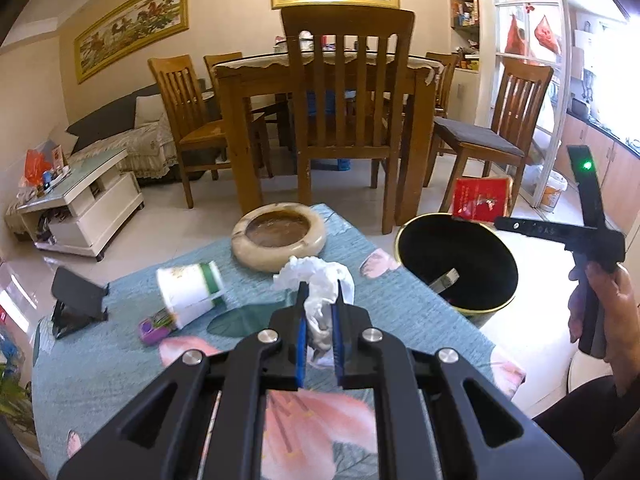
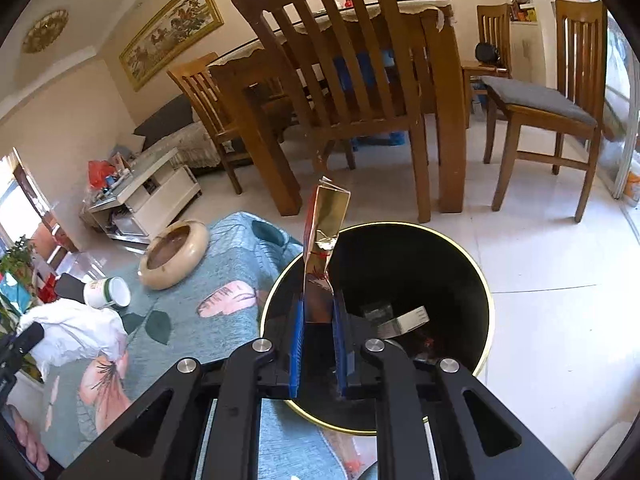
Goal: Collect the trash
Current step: 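Drop the cigarette pack and white tissue into the black bin, then grasp the white paper cup with the right gripper and lift it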
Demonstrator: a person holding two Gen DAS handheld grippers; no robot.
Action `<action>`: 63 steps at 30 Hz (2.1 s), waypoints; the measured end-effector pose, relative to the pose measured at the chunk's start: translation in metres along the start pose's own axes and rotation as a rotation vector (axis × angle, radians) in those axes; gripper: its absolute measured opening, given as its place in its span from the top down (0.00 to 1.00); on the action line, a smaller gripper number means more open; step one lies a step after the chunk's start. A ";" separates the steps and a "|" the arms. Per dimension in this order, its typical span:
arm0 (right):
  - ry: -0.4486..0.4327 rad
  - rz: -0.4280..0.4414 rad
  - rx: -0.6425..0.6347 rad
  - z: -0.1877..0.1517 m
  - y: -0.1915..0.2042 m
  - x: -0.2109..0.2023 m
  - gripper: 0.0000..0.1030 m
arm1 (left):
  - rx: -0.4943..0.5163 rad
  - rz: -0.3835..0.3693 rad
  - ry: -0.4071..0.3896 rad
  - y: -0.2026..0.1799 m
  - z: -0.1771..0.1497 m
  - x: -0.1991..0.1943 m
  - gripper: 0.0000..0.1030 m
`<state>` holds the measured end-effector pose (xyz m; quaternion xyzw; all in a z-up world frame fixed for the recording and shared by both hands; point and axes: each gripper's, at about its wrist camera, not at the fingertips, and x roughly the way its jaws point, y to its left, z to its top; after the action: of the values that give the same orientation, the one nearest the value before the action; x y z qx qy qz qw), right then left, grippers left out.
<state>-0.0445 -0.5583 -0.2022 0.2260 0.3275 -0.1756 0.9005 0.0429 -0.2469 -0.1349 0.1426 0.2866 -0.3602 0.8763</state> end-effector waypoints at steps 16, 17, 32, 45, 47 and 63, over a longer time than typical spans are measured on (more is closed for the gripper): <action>-0.175 0.053 0.387 0.000 -0.094 -0.049 0.23 | 0.211 -0.105 -0.018 -0.146 0.064 0.094 0.88; -0.195 0.067 0.415 0.000 -0.098 -0.054 0.22 | 0.222 -0.109 -0.015 -0.155 0.066 0.100 0.88; -0.256 0.106 0.433 0.004 -0.092 -0.066 0.16 | 0.236 -0.114 0.019 -0.182 0.058 0.127 0.09; -0.088 0.119 -0.061 0.002 0.053 -0.013 0.04 | -0.005 -0.049 0.127 -0.036 -0.060 0.051 0.03; -0.050 0.136 -0.156 -0.007 0.085 -0.003 0.04 | -0.060 -0.007 0.132 -0.004 -0.082 0.033 0.03; 0.103 0.215 -0.433 -0.040 0.333 0.099 0.03 | -0.411 0.239 0.012 0.188 -0.128 -0.050 0.03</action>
<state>0.1612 -0.2753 -0.1987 0.0698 0.3769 0.0074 0.9236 0.0973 -0.0291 -0.1987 -0.0039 0.3401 -0.1872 0.9216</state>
